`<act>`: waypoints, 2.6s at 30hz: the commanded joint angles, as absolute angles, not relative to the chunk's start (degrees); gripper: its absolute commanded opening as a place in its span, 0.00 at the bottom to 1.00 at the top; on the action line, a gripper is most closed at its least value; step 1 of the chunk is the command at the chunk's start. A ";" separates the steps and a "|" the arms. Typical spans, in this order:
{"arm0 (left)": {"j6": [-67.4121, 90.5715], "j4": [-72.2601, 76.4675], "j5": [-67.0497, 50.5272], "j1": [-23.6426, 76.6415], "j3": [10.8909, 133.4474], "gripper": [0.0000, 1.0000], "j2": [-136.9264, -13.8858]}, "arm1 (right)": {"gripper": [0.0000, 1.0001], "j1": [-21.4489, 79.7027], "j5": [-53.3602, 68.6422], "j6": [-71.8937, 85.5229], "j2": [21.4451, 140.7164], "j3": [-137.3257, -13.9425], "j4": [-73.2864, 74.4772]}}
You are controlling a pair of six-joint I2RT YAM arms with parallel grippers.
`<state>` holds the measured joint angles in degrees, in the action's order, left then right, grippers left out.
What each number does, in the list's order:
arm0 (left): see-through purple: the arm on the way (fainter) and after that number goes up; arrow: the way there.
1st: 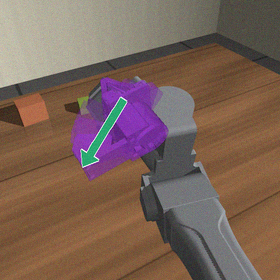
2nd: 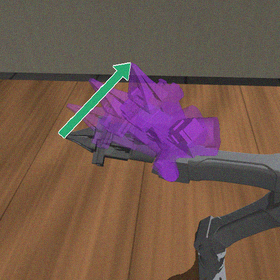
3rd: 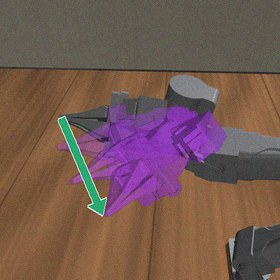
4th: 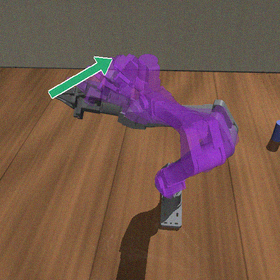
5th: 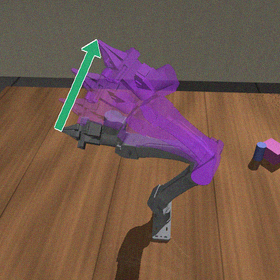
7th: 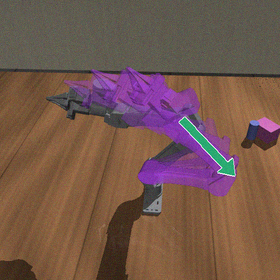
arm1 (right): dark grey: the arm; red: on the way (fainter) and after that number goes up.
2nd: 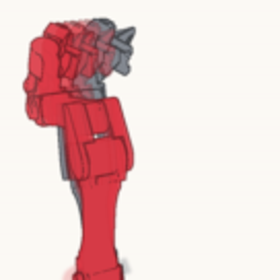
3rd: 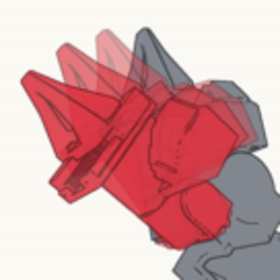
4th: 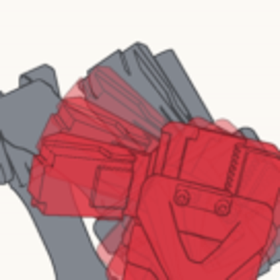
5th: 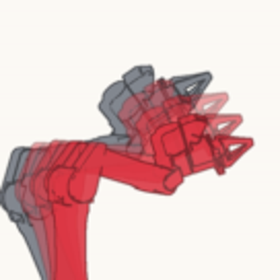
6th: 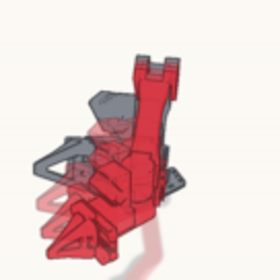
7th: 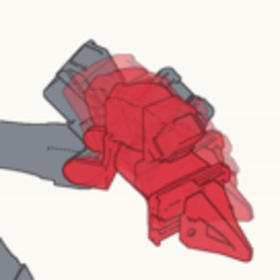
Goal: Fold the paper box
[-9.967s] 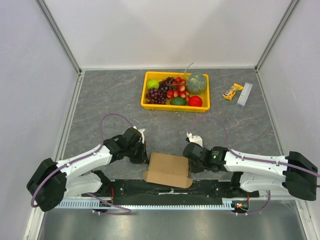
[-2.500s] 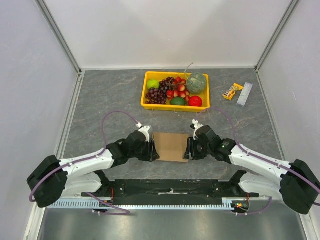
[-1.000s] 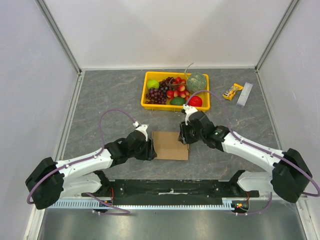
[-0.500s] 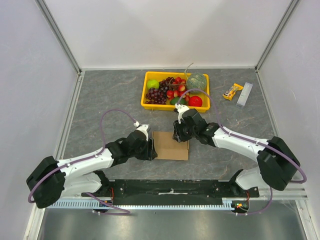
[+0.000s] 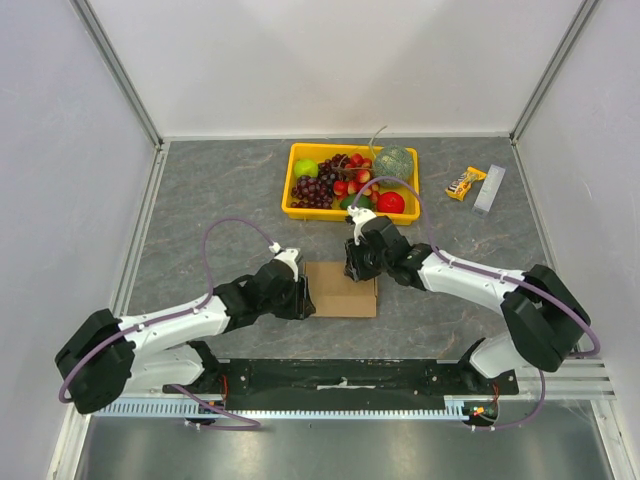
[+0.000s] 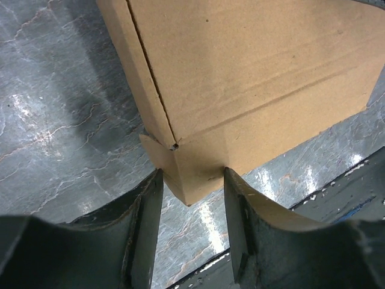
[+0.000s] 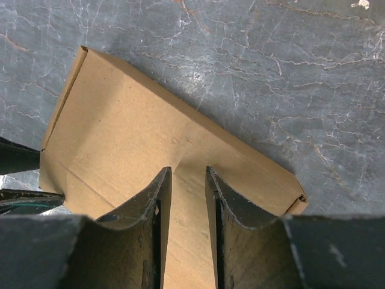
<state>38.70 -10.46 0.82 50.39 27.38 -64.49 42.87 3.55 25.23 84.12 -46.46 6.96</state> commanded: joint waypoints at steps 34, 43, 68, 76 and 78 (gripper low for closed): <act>37.44 -5.19 -1.41 50.62 27.51 0.41 -66.18 | 0.36 41.31 0.35 23.38 82.88 -49.04 4.92; 37.44 -5.45 -1.32 50.63 27.60 0.41 -66.09 | 0.45 38.85 -3.07 23.03 83.85 -49.92 3.43; 37.70 -4.57 -1.58 50.71 27.42 0.41 -66.71 | 0.44 38.32 -4.05 24.26 84.03 -43.25 -1.13; 37.79 -4.39 -1.58 50.62 27.33 0.41 -66.97 | 0.44 38.32 -3.25 25.49 82.97 -39.38 -3.60; 37.79 -4.39 -1.58 50.62 27.42 0.41 -66.97 | 0.44 38.32 -2.81 25.66 82.71 -38.85 -3.95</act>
<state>38.70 -6.90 -1.63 50.39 27.35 -66.48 38.39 -4.03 24.69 83.61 -40.82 -4.12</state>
